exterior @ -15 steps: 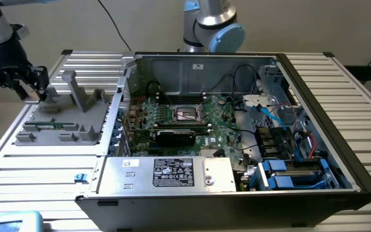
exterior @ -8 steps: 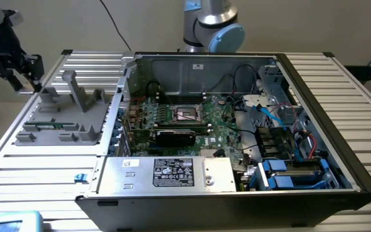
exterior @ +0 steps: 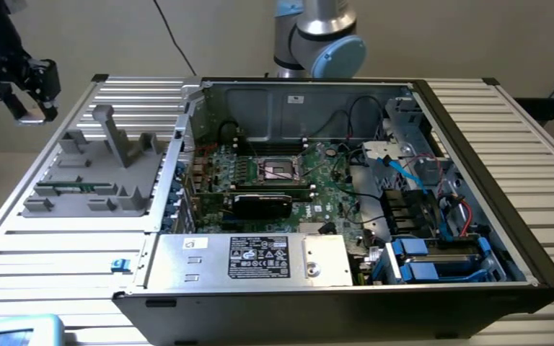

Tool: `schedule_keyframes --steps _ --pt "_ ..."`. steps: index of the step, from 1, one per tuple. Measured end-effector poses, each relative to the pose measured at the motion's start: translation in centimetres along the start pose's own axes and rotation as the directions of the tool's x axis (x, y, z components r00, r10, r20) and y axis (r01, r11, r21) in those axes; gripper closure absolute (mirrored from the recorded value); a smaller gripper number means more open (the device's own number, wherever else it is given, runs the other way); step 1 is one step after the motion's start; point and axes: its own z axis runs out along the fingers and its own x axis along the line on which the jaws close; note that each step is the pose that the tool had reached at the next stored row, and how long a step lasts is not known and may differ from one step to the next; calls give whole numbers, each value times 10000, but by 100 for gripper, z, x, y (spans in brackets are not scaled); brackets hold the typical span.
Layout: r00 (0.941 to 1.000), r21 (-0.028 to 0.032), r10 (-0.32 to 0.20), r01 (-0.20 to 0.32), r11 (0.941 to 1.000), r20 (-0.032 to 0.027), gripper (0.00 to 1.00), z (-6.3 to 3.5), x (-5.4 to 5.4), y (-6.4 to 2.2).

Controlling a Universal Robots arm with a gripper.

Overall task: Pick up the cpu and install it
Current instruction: 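Pick up the cpu and move it towards the insertion slot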

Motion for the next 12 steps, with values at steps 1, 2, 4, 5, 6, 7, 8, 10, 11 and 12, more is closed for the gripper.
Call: schedule_keyframes --steps 1,2,4,5,6,7,8,10,11,12 --pt "10000 -1 0 0 10000 2 45 -45 -27 3" --pt "10000 -2 0 0 10000 4 45 -90 -60 6" --pt "10000 -1 0 0 10000 2 45 -187 -132 14" --pt "10000 0 0 0 10000 1 45 -230 -165 17" --pt "10000 1 0 0 10000 -1 45 -281 -204 21" --pt "10000 0 0 0 10000 0 45 -326 -240 25" --pt "10000 0 0 0 10000 1 45 -372 -277 29" --pt "10000 0 0 0 10000 0 45 -462 -352 36" --pt "10000 -1 0 0 10000 1 45 -498 -389 40" --pt "10000 0 0 0 10000 -1 45 -527 -426 43"
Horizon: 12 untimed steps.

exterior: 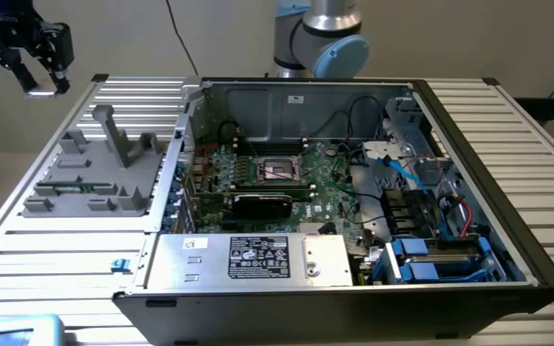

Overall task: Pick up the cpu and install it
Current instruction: 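Pick up the cpu and move it towards the insertion slot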

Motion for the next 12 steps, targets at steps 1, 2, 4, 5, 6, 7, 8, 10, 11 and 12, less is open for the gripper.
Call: schedule_keyframes --steps 1,2,4,5,6,7,8,10,11,12 --pt "10000 1 0 0 10000 -2 45 -22 -35 3" --pt "10000 0 0 0 10000 -1 45 -39 -71 6" --pt "10000 0 0 0 10000 0 45 -60 -139 11" --pt "10000 0 0 0 10000 -1 45 -64 -172 13" --pt "10000 0 1 -1 10000 -1 45 -66 -203 15" --pt "10000 0 0 0 10000 -1 45 -68 -242 17" --pt "10000 0 0 0 10000 -1 45 -71 -280 20" --pt "10000 0 0 0 10000 -2 45 -74 -354 24" --pt "10000 0 0 0 10000 -3 45 -75 -388 26" --pt "10000 0 0 0 10000 -4 45 -76 -421 28"
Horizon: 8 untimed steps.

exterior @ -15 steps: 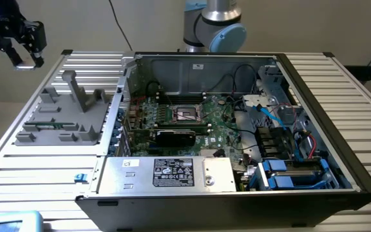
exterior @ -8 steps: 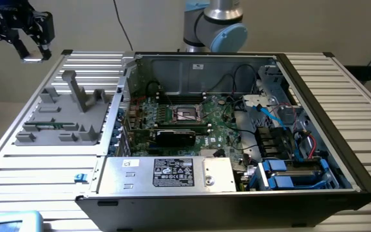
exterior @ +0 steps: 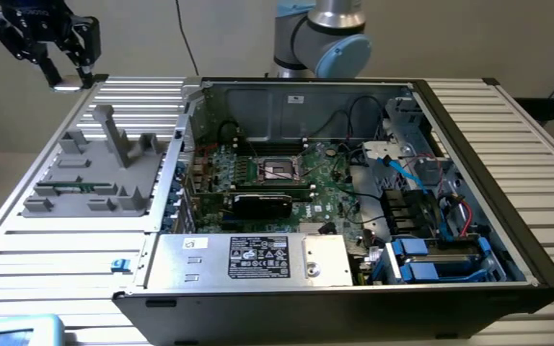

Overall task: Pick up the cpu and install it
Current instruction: 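Pick up the cpu and move it towards the insertion slot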

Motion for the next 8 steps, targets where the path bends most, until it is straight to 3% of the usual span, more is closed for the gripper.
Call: schedule_keyframes --steps 8 --pt "10000 3 1 -1 10000 -28 45 -8 -292 18"
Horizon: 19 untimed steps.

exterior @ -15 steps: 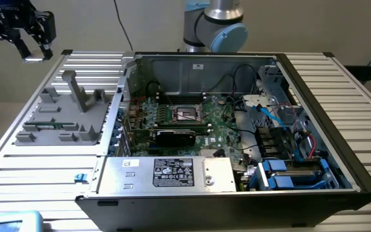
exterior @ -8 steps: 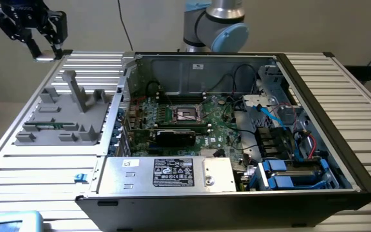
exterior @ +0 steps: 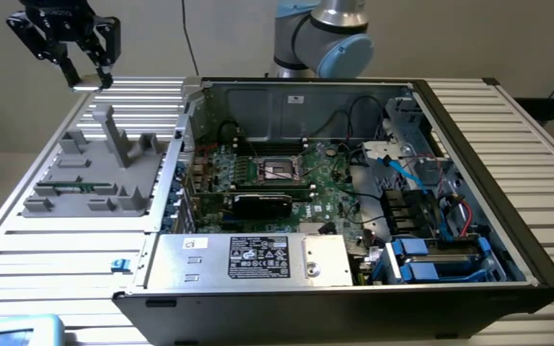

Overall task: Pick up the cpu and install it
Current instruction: 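Pick up the cpu and move it towards the insertion slot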

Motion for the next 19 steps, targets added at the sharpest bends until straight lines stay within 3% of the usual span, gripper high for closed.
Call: schedule_keyframes --steps 8,19 --pt "10000 4 2 -2 10000 -59 45 -7 -274 17" --pt "10000 4 2 -2 10000 -64 45 -20 -733 46"
